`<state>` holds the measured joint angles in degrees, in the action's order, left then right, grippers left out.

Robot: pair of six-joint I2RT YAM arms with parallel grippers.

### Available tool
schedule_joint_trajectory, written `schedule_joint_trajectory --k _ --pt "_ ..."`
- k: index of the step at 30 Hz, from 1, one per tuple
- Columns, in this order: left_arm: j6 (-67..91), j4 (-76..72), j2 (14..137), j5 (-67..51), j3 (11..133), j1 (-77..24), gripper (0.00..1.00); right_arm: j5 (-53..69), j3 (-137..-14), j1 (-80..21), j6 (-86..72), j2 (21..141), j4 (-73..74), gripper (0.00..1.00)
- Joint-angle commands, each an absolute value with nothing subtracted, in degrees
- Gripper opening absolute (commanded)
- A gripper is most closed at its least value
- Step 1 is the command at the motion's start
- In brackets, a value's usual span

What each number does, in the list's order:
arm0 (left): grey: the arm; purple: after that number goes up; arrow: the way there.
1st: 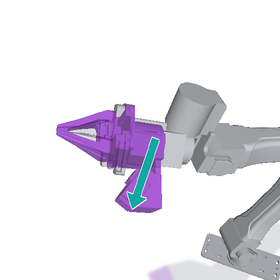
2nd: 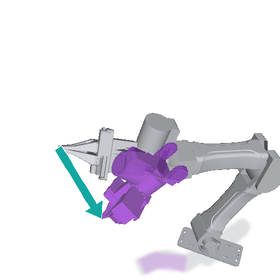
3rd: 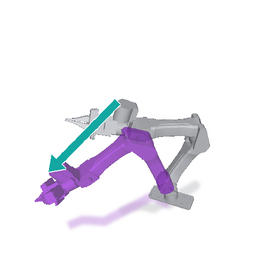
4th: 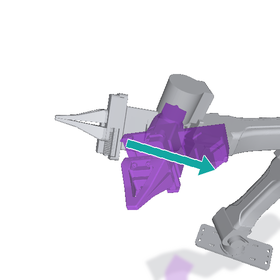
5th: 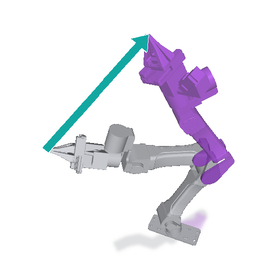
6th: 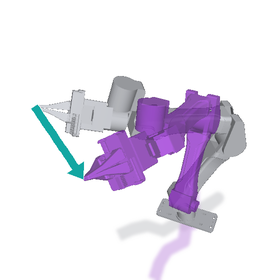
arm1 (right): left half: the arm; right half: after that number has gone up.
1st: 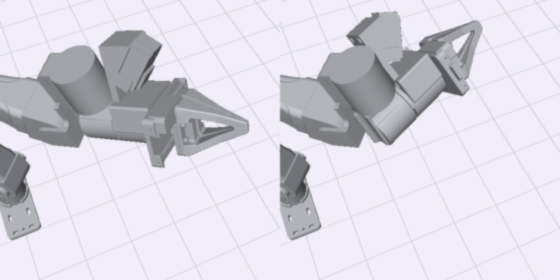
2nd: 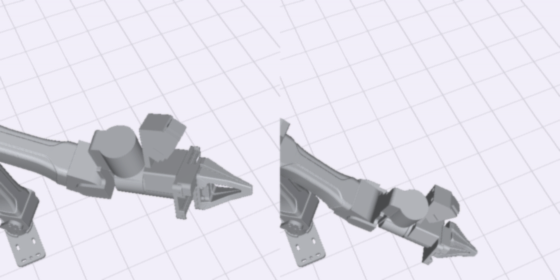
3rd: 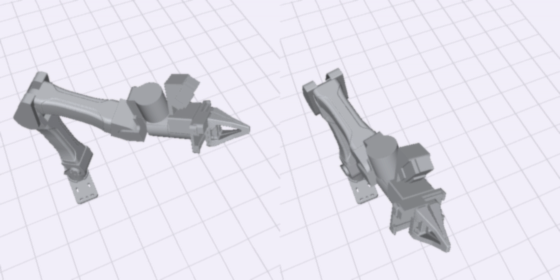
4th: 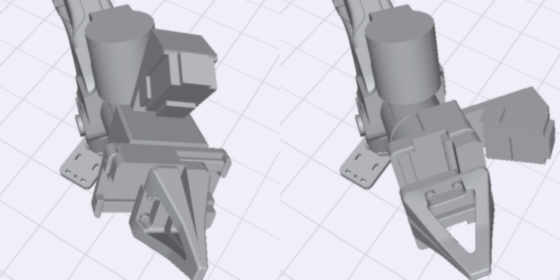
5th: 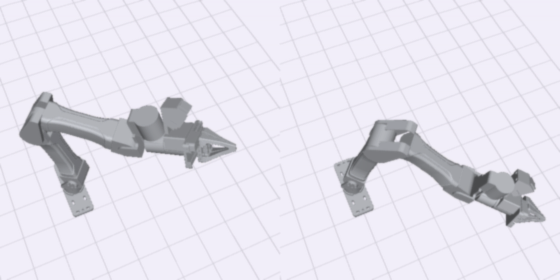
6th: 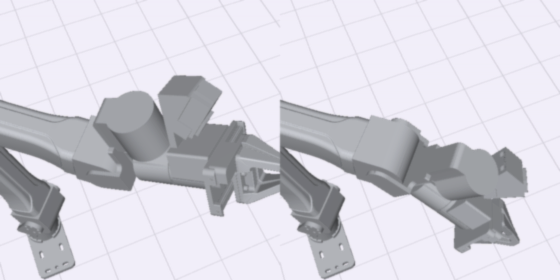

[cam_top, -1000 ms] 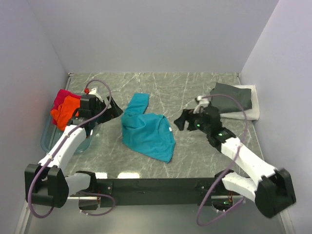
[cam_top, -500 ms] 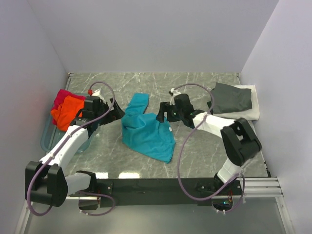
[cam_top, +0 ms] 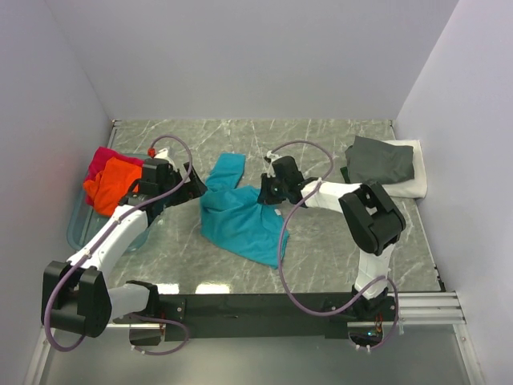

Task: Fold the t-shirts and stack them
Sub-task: Flatten the tshirt out

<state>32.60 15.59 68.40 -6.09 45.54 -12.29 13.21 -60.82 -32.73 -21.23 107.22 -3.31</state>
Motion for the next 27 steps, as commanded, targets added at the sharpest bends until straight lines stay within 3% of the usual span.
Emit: schedule_joint_trajectory --k 1,7,13,20,27 --pt "32.1 14.7 67.8 -4.8 46.1 -12.7 0.99 14.8 -64.9 -33.3 -21.1 108.4 -2.5 0.0" --pt "31.8 15.6 66.8 -2.6 47.5 -12.8 0.99 11.3 -65.9 -33.2 -18.6 98.0 2.3 0.0" --pt "32.3 16.3 66.4 1.6 47.5 -13.3 0.99 3.6 -62.3 -33.3 -15.2 75.6 8.3 0.0" --pt "32.2 15.3 71.5 4.1 51.6 -16.2 0.99 -2.3 -50.0 -33.2 -19.1 54.7 15.6 0.0" --pt "32.8 14.1 82.8 3.9 61.4 -20.5 0.99 1.8 -37.2 -35.4 -31.4 48.1 19.6 0.0"
